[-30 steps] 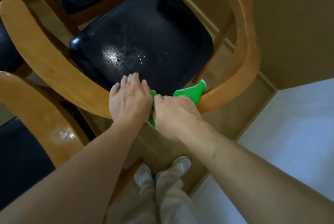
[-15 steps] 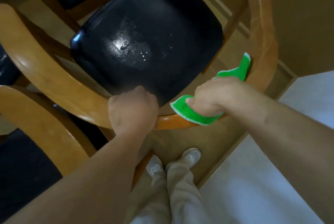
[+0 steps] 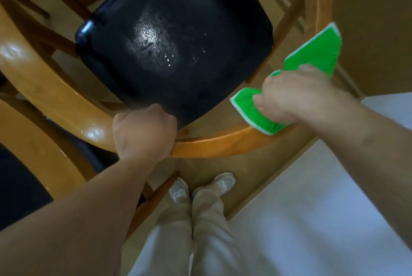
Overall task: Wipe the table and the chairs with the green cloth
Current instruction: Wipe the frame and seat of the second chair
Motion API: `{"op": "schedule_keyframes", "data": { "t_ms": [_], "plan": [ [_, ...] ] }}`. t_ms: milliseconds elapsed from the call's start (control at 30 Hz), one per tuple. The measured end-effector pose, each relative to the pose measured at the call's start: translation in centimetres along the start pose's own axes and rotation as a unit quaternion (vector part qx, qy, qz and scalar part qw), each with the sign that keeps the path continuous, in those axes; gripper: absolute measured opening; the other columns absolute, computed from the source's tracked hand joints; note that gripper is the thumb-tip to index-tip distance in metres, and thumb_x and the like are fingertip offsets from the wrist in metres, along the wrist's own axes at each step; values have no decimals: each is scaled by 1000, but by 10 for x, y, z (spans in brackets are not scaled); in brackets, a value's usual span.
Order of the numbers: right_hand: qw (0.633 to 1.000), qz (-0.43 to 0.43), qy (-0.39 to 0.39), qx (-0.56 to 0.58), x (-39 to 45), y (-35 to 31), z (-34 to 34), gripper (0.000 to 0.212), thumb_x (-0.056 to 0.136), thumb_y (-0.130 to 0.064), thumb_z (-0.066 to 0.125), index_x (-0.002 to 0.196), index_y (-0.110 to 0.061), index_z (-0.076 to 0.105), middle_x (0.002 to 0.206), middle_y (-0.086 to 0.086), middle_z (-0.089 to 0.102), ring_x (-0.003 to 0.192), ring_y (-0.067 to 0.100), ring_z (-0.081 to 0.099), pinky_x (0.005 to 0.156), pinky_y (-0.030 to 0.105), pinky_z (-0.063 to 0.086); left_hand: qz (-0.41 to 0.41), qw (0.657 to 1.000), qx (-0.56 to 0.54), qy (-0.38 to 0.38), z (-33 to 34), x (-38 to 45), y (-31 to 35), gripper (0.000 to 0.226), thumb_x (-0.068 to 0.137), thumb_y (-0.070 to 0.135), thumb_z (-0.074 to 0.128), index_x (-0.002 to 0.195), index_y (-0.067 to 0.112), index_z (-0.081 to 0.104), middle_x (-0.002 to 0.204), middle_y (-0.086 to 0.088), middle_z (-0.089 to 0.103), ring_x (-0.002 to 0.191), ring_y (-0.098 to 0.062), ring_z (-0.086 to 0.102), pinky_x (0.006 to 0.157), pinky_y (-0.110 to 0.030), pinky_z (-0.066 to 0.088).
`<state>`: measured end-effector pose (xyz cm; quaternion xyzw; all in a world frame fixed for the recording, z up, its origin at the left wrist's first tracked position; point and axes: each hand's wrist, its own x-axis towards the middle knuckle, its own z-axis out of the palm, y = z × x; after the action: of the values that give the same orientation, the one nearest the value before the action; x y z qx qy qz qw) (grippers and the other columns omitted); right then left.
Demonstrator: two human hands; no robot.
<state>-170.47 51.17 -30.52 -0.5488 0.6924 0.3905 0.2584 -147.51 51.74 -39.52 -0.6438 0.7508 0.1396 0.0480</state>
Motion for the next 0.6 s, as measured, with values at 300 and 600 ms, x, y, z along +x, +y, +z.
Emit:
{"op": "schedule_keyframes", "data": {
  "t_ms": [300,600],
  "plan": [
    [987,-140,-31,78,-19,-97,26,30,90,-39,44,86,-12,56,81,4,53,77,27,52,71,43,38,-12,1000,1,18,4,2,-1,30,86,43,34,66,30,52,53,17,34,60,-11,39,77,-35,31],
    [990,-93,65,83,-14,-74,38,41,92,-41,51,67,-17,30,65,5,34,70,25,40,73,44,26,-6,1000,2,17,6,3,-3,29,89,42,38,69,29,55,54,16,36,58,-11,38,77,-34,29]
  ]
}}
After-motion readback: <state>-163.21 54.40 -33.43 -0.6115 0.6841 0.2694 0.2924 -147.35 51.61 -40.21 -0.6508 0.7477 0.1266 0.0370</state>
